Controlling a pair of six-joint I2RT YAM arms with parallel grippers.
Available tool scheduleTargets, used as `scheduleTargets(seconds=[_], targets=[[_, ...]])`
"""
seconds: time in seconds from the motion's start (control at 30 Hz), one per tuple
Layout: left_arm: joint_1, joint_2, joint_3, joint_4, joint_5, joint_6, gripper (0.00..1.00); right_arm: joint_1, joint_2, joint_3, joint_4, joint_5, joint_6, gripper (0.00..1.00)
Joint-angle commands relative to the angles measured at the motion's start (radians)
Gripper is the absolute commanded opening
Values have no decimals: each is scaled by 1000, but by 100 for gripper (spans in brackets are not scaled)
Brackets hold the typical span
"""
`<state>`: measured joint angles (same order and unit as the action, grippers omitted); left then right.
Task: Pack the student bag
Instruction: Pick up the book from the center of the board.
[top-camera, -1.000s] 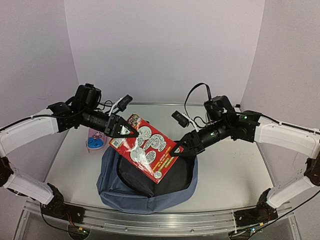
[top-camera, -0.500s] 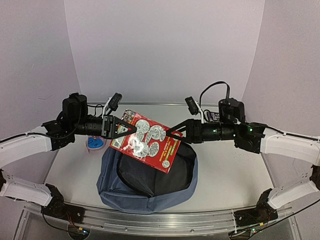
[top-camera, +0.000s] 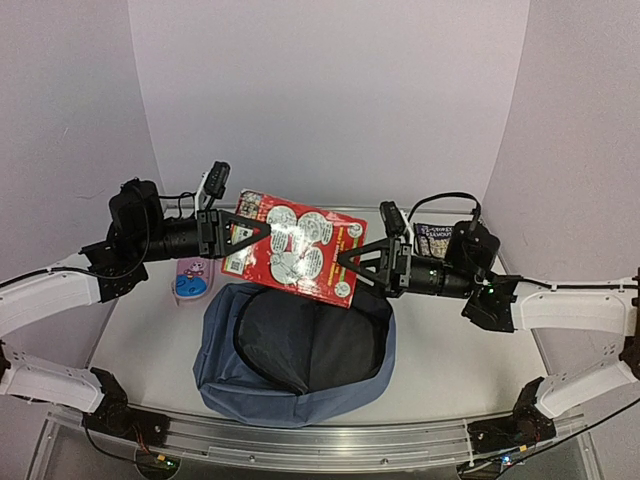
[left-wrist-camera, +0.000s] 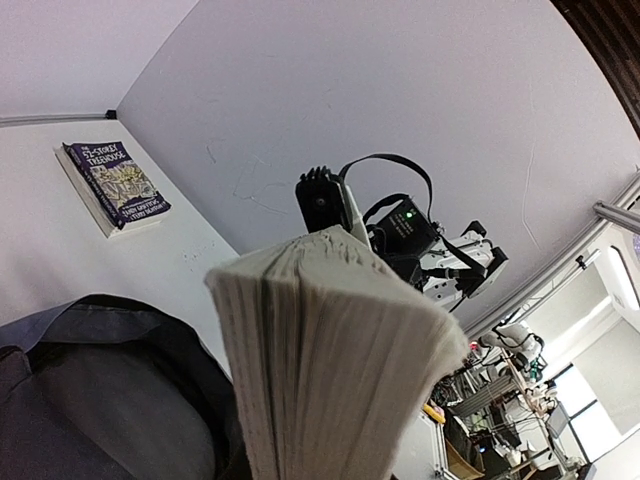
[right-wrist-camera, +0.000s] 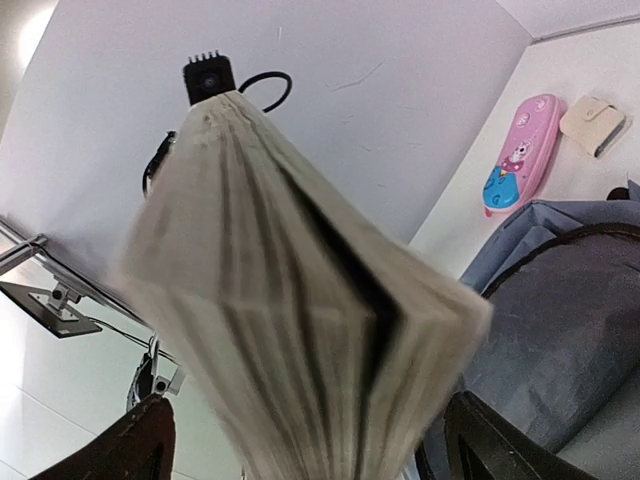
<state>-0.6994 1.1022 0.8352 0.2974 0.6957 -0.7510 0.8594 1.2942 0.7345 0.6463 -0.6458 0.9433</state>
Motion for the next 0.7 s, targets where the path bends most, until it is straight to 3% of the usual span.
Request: scheduleTargets(seconds=[0.0,0.23,0.33,0.4,0.5,0.53,0.6,0.67], targets=[[1,21,41,94,22,-38,0,6,7,29,120,-19,19,89],[1,53,48,67,17,-40,0,16,22,45,150,-23,18,62],[1,68,61,34,15,-31,0,18,18,37,149,0,18,40],[2,79,72,-22,6,-18,1,19,11,25,148,39,18,18],[1,84,95,-196,-101,19,23,19,-21,8,97,147,0,3],[2,80,94,-252,-171,22,36,19,-35,8,61,180,-18,1],[3,65,79,-371,-285,18,62,15,-61,15,-50,250,-58,0],[3,53,59,-446,-359,5,75,3,-81,40,-184,308,-94,0]])
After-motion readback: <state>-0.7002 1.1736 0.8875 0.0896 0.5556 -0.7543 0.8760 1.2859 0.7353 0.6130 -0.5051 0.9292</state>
